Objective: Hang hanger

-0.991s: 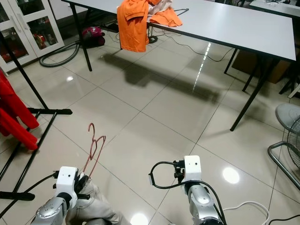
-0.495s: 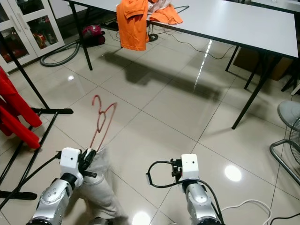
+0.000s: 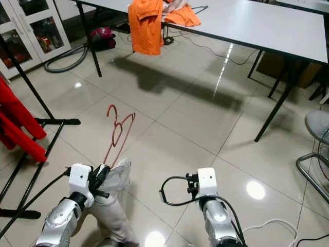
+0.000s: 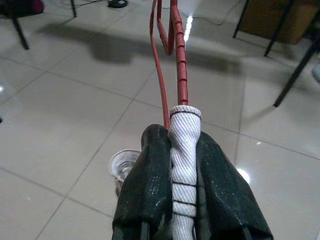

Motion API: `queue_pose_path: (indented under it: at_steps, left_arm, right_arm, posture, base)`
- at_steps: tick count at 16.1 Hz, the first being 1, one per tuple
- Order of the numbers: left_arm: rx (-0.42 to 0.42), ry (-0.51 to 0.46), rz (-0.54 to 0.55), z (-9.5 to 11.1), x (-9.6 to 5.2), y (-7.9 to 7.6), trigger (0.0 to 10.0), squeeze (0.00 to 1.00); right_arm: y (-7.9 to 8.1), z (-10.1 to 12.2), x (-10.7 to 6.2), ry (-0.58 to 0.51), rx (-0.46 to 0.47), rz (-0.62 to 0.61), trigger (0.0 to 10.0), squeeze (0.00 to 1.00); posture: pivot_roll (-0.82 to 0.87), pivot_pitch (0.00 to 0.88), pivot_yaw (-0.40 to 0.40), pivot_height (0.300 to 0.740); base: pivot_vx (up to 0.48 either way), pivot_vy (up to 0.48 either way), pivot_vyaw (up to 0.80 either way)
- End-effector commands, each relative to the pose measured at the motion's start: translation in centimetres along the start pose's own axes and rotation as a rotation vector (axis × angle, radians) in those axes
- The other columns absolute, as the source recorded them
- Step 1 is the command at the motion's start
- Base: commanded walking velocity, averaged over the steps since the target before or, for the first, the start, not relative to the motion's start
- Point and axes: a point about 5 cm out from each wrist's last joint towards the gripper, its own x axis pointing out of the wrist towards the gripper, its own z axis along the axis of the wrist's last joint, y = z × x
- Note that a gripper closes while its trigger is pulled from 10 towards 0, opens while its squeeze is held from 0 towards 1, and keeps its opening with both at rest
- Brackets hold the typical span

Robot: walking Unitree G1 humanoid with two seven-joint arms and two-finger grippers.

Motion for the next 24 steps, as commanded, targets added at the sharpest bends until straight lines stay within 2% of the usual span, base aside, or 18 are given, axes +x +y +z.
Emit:
queue_pose_path:
  at_steps: [1, 4, 8, 10, 11, 12, 14, 15, 17, 21, 24]
  left_arm:
    - [0.005, -0.048, -0.028, 1.1, 0.2, 0.1, 0.0, 0.00]
    - [-0.011, -0.082, -0.109, 2.2, 0.1, 0.4, 0.0, 0.00]
    - [0.026, -0.098, -0.245, 3.8, -0.4, 1.1, 0.0, 0.00]
    - [0.051, -0.090, -0.320, 4.6, -0.9, 1.8, 0.0, 0.00]
    - [0.070, -0.076, -0.377, 4.9, -1.3, 2.0, 0.0, 0.00]
    - [0.074, -0.071, -0.401, 5.0, -1.5, 2.0, 0.0, 0.00]
    - [0.082, -0.076, -0.499, 5.7, -1.8, 1.4, 0.0, 0.00]
    - [0.078, -0.096, -0.568, 6.7, -1.9, 0.9, 0.0, 0.00]
    - [0.060, -0.106, -0.635, 7.6, -2.1, 0.4, 0.0, 0.00]
    - [0.012, -0.129, -0.851, 11.4, -3.6, -0.7, 0.0, 0.00]
    - [-0.015, -0.129, -0.914, 12.9, -4.2, -0.8, 0.0, 0.00]
  right_arm:
    - [0.0, 1.1, 0.4, -0.045, -0.019, 0.020, 10.0, 0.00]
    - [0.3, 2.4, 0.9, -0.087, -0.027, 0.074, 10.0, 0.00]
    - [-0.4, 3.6, 1.2, -0.117, 0.024, 0.103, 10.0, 0.00]
    - [-0.8, 3.8, 1.4, -0.082, 0.086, 0.182, 10.0, 0.00]
    - [-0.8, 3.4, 1.4, -0.011, 0.116, 0.275, 10.0, 0.54]
    - [-0.8, 3.3, 1.4, 0.007, 0.125, 0.302, 10.0, 1.00]
    - [-1.1, 3.6, 1.4, 0.053, 0.177, 0.403, 10.0, 1.00]
    - [-1.6, 4.4, 1.6, 0.067, 0.199, 0.450, 10.0, 1.00]
    - [-2.1, 4.9, 1.7, 0.073, 0.220, 0.469, 10.0, 1.00]
    - [-4.2, 5.2, 1.6, 0.148, 0.179, 0.398, 10.0, 1.00]
    - [-5.0, 5.6, 1.6, 0.124, 0.232, 0.349, 10.0, 1.00]
  posture:
    - [0.01, 0.046, 0.021, 0.740]
    - [0.02, 0.047, 0.017, 0.740]
    - [0.01, 0.047, 0.019, 0.740]
    - [0.02, 0.040, 0.012, 0.740]
    - [0.01, 0.039, 0.011, 0.740]
    - [0.01, 0.039, 0.009, 0.740]
    - [0.01, 0.040, 0.003, 0.740]
    - [0.01, 0.041, -0.008, 0.740]
    - [0.01, 0.042, -0.010, 0.740]
    - [0.02, 0.051, -0.019, 0.740]
    - [0.02, 0.053, -0.019, 0.740]
  base:
    - [0.000, 0.000, 0.00]
    - [0.000, 0.000, 0.00]
    - [0.000, 0.000, 0.00]
    - [0.000, 0.000, 0.00]
    - [0.000, 0.000, 0.00]
    - [0.000, 0.000, 0.00]
    - [0.000, 0.000, 0.00]
    - [0.000, 0.000, 0.00]
    - [0.000, 0.000, 0.00]
    - [0.000, 0.000, 0.00]
    - [0.000, 0.000, 0.00]
